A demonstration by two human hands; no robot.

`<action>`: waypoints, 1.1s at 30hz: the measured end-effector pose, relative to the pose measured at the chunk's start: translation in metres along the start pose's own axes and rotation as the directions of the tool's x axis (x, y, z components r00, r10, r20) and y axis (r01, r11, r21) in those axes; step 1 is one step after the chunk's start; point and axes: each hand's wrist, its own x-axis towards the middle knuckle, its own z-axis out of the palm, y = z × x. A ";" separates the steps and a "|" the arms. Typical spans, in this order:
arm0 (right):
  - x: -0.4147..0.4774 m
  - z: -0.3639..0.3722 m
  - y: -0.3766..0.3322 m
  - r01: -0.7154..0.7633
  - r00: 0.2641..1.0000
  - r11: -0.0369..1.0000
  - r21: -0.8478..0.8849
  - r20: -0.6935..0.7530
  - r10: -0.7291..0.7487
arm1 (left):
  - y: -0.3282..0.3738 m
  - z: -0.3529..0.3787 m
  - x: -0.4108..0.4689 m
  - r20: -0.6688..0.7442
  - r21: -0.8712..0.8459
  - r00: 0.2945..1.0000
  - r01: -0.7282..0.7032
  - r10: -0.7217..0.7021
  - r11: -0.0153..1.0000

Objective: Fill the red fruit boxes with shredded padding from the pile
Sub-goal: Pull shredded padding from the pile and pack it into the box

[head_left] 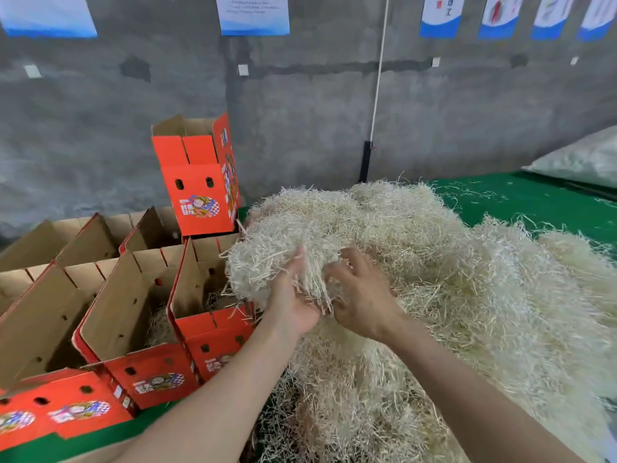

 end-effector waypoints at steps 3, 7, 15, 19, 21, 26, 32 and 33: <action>-0.003 0.002 0.007 0.066 0.998 0.984 -0.164 0.004 -0.066 | 0.004 0.008 0.000 -0.039 0.023 0.999 -0.008 0.009 1.000; -0.021 0.005 0.031 -0.001 1.000 0.960 -0.281 0.027 0.009 | 0.028 0.009 0.006 -0.053 -0.026 0.994 -0.099 0.097 0.995; -0.055 0.001 0.064 -0.224 0.923 0.870 -0.440 0.192 0.335 | 0.045 0.002 0.003 -0.163 0.051 0.970 -0.175 0.181 0.983; -0.043 -0.022 0.060 -0.266 0.828 0.913 -0.308 0.412 0.380 | 0.038 -0.001 -0.004 -0.090 0.131 0.980 -0.163 0.176 0.978; -0.029 -0.045 0.056 -0.318 0.880 0.944 0.083 0.396 0.262 | 0.034 -0.004 -0.008 -0.084 0.392 0.979 -0.137 0.184 0.910; -0.003 -0.058 0.024 -0.350 0.935 0.790 0.503 0.142 0.324 | 0.009 -0.015 -0.006 -0.116 0.890 0.941 -0.044 0.318 0.454; 0.006 -0.024 0.011 -0.480 0.868 0.469 0.742 0.323 0.377 | 0.004 -0.020 -0.017 -0.160 0.984 0.968 0.172 0.192 -0.047; 0.006 -0.022 0.009 -0.423 0.886 0.534 0.732 0.211 0.412 | 0.006 -0.027 -0.018 -0.174 0.985 0.979 0.175 0.107 0.005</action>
